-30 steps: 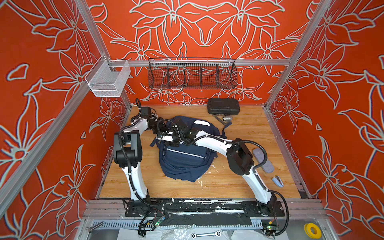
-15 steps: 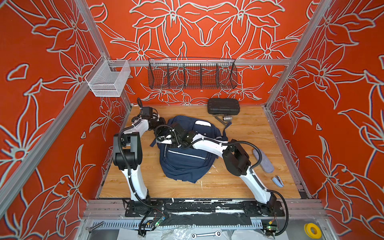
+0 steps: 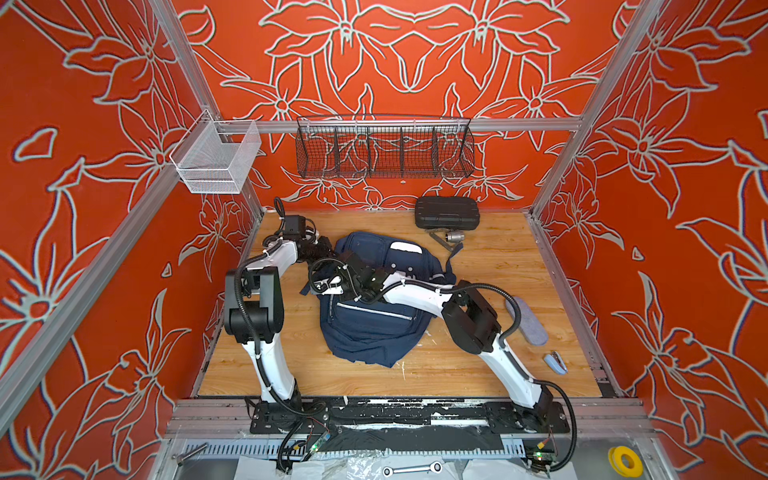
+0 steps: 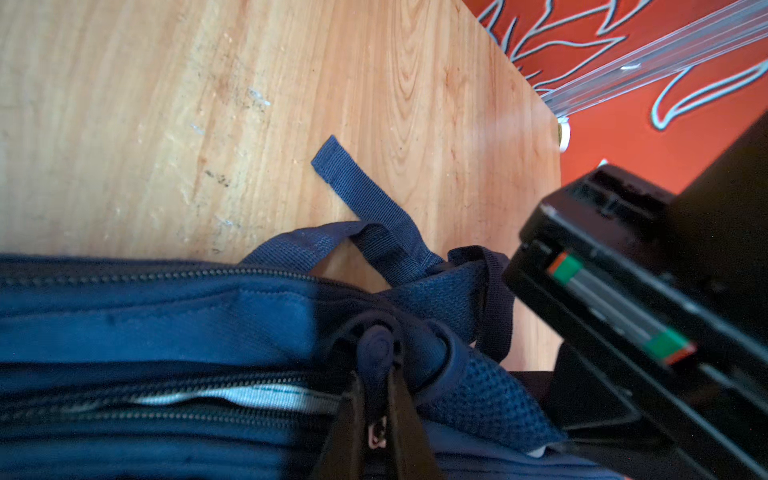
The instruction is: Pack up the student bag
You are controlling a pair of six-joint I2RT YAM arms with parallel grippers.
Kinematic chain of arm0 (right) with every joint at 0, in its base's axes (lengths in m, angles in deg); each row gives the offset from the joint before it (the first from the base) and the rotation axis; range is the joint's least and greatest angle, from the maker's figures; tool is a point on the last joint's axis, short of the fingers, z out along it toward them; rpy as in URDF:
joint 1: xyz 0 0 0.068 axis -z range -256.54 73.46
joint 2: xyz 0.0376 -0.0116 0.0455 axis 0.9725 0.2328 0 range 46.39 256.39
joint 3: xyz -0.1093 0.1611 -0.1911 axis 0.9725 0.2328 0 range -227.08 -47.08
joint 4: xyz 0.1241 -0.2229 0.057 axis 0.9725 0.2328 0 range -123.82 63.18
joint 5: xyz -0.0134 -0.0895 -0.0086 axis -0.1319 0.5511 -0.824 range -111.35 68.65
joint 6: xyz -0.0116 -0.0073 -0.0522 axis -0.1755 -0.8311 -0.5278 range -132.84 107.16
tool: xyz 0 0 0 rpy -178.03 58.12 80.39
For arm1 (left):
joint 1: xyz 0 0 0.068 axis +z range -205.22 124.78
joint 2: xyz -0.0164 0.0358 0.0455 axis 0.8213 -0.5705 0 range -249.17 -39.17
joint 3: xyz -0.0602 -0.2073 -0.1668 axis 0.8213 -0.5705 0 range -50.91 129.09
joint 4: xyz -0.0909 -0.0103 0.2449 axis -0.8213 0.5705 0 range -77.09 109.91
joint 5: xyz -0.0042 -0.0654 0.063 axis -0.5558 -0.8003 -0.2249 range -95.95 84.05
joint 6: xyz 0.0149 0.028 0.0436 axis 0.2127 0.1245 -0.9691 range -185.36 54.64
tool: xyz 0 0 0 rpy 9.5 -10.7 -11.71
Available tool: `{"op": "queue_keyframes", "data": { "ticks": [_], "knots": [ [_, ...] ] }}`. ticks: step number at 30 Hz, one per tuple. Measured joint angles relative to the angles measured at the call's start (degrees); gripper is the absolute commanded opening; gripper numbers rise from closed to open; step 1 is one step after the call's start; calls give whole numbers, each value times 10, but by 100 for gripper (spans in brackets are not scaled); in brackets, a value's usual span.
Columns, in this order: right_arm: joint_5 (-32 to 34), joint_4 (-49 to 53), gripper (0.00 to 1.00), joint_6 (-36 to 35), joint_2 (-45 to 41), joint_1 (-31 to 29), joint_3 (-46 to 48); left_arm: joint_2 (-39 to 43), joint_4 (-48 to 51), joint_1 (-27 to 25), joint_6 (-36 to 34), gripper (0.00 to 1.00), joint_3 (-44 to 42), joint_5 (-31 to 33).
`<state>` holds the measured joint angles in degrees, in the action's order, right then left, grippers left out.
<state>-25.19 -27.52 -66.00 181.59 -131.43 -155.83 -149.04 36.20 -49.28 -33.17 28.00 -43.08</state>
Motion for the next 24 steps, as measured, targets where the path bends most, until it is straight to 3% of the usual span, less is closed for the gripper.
{"op": "queue_keyframes", "data": {
  "ticks": [3,14,24],
  "knots": [
    [-5,-25,0,15,-22,0,41,0,7,-2,0,0,-3,-1],
    [-108,-117,0,107,-100,14,167,6,28,-6,0,0,-3,-12],
    [-192,-141,0,193,-104,31,182,18,19,-6,9,0,-23,-22]
  ]
}}
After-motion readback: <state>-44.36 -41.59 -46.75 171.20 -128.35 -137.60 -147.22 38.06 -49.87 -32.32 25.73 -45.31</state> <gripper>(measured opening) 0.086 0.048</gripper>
